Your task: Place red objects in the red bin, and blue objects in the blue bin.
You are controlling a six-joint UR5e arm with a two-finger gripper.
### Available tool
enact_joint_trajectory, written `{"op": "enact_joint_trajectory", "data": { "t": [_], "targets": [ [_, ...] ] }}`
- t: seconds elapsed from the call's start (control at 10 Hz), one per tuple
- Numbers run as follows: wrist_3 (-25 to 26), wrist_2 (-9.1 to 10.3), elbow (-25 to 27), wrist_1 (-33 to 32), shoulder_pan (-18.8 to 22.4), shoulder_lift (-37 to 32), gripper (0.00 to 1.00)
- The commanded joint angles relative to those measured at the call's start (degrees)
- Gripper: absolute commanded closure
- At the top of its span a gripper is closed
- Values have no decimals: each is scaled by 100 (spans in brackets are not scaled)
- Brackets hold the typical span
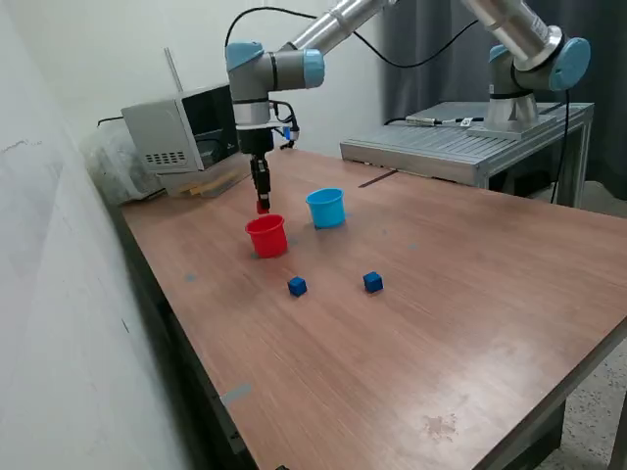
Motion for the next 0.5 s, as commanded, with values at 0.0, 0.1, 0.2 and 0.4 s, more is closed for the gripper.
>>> {"op": "enact_joint_trajectory", "data": {
  "t": [0.0, 0.1, 0.2, 0.4],
  "targets": [
    [0, 0, -27, -10, -32, 112, 100],
    [0, 0, -27, -10, -32, 112, 0],
    [0, 0, -27, -19, -41, 112, 0],
    [-9, 0, -36, -10, -41, 103, 0]
  ]
}}
